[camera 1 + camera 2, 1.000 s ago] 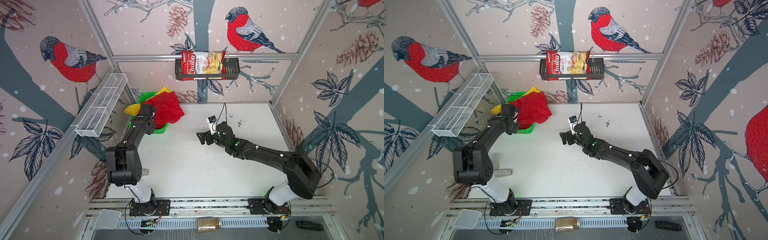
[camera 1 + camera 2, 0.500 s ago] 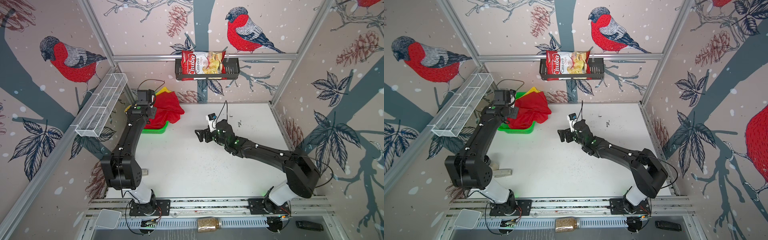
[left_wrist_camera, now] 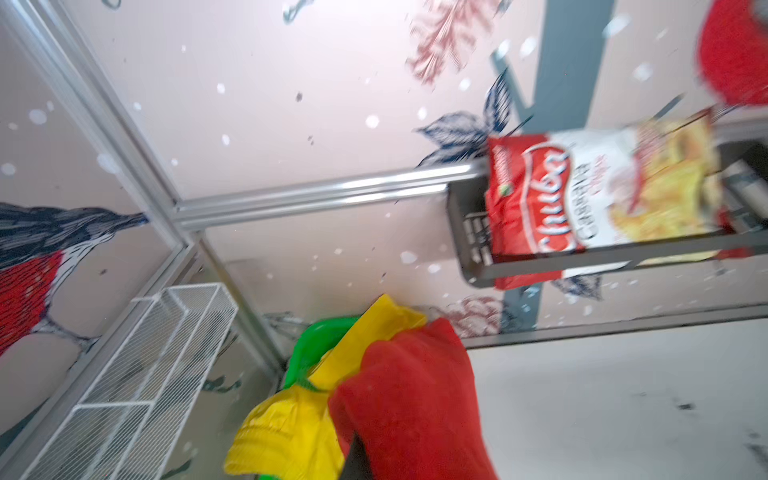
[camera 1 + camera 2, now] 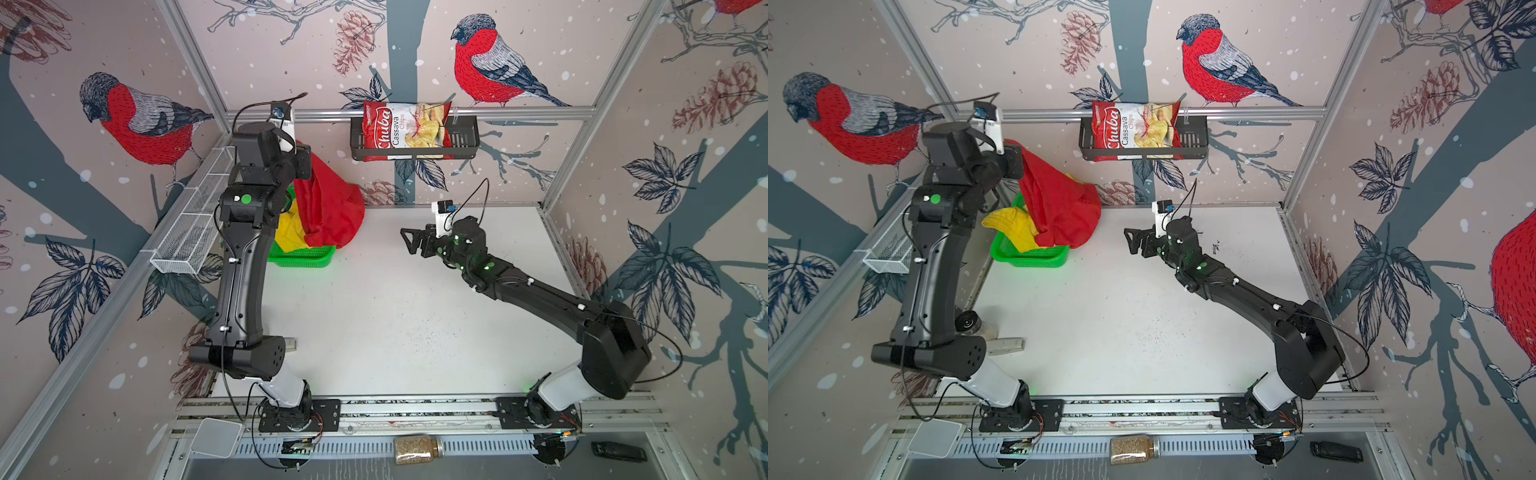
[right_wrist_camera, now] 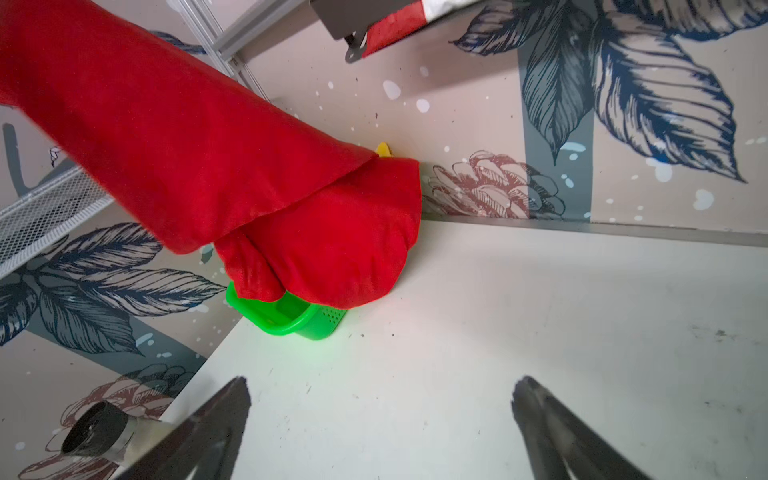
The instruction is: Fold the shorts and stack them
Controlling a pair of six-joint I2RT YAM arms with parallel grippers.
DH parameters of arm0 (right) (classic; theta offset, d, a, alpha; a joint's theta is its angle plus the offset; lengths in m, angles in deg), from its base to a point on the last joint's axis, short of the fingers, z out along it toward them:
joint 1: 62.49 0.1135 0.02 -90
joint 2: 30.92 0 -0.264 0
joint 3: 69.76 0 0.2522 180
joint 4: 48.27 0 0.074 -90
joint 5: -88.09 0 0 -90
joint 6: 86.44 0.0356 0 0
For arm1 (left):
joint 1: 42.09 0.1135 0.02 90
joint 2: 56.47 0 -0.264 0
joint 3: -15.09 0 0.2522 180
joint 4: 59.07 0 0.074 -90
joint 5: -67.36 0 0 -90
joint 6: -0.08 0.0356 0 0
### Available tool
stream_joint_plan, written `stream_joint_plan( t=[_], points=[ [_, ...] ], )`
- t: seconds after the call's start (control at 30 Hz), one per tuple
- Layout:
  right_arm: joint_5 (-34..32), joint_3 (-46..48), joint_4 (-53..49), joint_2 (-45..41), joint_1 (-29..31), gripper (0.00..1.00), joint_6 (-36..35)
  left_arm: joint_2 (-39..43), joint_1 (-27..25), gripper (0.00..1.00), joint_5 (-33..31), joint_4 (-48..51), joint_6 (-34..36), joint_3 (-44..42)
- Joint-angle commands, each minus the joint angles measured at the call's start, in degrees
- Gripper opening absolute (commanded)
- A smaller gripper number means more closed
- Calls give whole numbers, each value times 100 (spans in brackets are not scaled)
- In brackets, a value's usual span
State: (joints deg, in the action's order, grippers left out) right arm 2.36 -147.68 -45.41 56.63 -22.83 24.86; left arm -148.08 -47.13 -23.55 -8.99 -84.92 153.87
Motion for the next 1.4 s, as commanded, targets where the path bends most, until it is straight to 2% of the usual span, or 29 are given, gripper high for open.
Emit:
stream_joint_plan(
  t=[0.0,0.13,0.37,0.63,0.8,0.87,0.9,1.0,1.03,1.1,1.17,1.37],
  points=[
    [328,-46,313,-201,-139,100,251,239,-6,0,1284,-1050,-606,-24],
    [312,40,422,-492,-297,100,286,307,-156,0,2331,-1638,-1141,-12],
    [186,318,507,-985,-532,100,350,81,-1123,0,2968,-1864,-1041,29],
    [-286,921,290,-1787,-901,100,333,-482,-2233,0,3254,-2217,-1201,174],
    [-535,1278,-32,-2244,-1139,100,303,-864,-2429,0,3218,-2268,-1246,67],
    [-655,1387,-231,-2361,-1179,100,178,-965,-2431,0,2978,-2229,-1255,-134],
    [-720,1409,-353,-2394,-1182,100,112,-988,-2424,3,2813,-2205,-1235,-275],
    [-831,1430,-799,-2422,-1173,100,-91,-1111,-2414,49,2116,-1966,-1150,-749],
    [-828,1421,-950,-2418,-1171,100,-168,-1170,-2393,60,1902,-1805,-1100,-880],
    [-884,1407,-1238,-2421,-1107,100,-286,-1248,-2323,75,1595,-1521,-1118,-1164],
    [-987,1381,-1540,-2414,-982,100,-417,-1238,-2212,95,1251,-1360,-1272,-1611],
    [-1008,1380,-2436,-2198,-622,100,-629,-661,-1816,97,1352,-1872,-1740,-3655]
  ],
)
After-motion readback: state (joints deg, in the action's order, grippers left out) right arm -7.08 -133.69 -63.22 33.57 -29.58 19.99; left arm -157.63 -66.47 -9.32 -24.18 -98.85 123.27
